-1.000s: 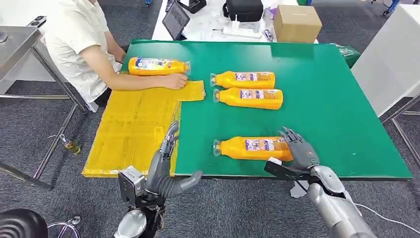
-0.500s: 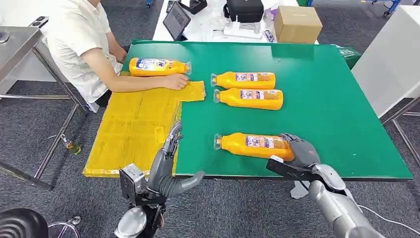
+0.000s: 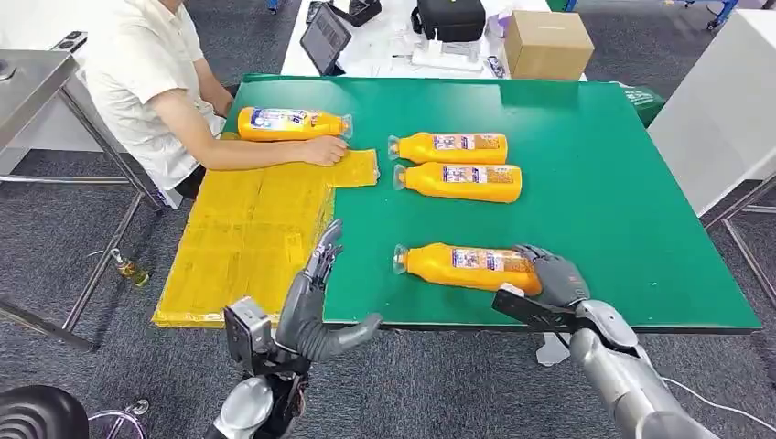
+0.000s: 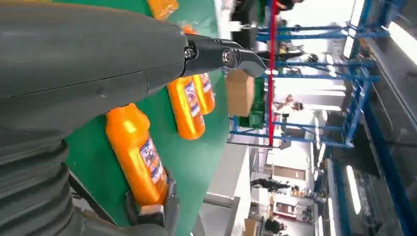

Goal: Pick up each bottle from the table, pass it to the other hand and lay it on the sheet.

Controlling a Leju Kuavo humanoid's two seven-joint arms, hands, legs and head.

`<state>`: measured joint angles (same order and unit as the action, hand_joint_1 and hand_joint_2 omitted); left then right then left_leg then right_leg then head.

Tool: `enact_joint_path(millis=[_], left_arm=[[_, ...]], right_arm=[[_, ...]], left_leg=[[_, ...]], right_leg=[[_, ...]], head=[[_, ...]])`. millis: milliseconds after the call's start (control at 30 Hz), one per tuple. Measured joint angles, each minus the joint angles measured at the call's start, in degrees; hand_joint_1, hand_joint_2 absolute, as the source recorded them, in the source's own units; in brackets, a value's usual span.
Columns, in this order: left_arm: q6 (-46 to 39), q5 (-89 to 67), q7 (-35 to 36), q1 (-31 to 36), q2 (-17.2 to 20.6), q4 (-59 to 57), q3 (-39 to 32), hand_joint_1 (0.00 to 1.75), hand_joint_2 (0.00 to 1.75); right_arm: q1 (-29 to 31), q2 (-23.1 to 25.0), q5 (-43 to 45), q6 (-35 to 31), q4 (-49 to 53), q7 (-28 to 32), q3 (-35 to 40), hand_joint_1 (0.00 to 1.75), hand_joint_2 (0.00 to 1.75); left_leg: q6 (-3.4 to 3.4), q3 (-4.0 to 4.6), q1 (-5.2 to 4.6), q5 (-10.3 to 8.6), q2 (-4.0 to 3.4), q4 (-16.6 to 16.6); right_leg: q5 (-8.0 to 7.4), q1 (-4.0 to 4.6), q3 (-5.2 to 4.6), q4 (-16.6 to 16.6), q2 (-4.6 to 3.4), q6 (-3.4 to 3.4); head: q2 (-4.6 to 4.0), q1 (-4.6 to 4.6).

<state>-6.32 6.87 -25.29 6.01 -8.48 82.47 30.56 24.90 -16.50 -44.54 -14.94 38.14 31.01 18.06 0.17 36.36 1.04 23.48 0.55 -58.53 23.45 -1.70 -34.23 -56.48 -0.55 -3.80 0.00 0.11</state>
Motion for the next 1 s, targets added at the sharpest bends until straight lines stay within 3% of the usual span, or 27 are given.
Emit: enact_joint_path(millis=[367, 1000], left_arm=[[4.9, 12.1, -0.9, -2.5, -0.2, 1.0, -1.6, 0.0, 1.75], [8.4, 18.8, -0.6, -5.2, -0.2, 2.1, -2.5, 0.0, 1.75]], right_arm=[[-4.1, 1.3, 12.7, 5.2, 6.2, 2.8, -6.0, 1.75, 1.75], [-7.3, 3.1, 18.4, 6.6, 11.5, 3.8, -12.1, 1.75, 1.75]], left_leg=[[0.01, 0.24, -0.01, 0.01, 0.09, 0.0], [0.01, 0.27, -0.02, 0.02, 0.07, 0.0]], right_leg=[[0.04, -0.04, -0.12, 0.0, 0.06, -0.03], [0.04, -0.03, -0.19, 0.0, 0.06, -0.03]], head=[[0.0, 0.0], [0.0, 0.0]])
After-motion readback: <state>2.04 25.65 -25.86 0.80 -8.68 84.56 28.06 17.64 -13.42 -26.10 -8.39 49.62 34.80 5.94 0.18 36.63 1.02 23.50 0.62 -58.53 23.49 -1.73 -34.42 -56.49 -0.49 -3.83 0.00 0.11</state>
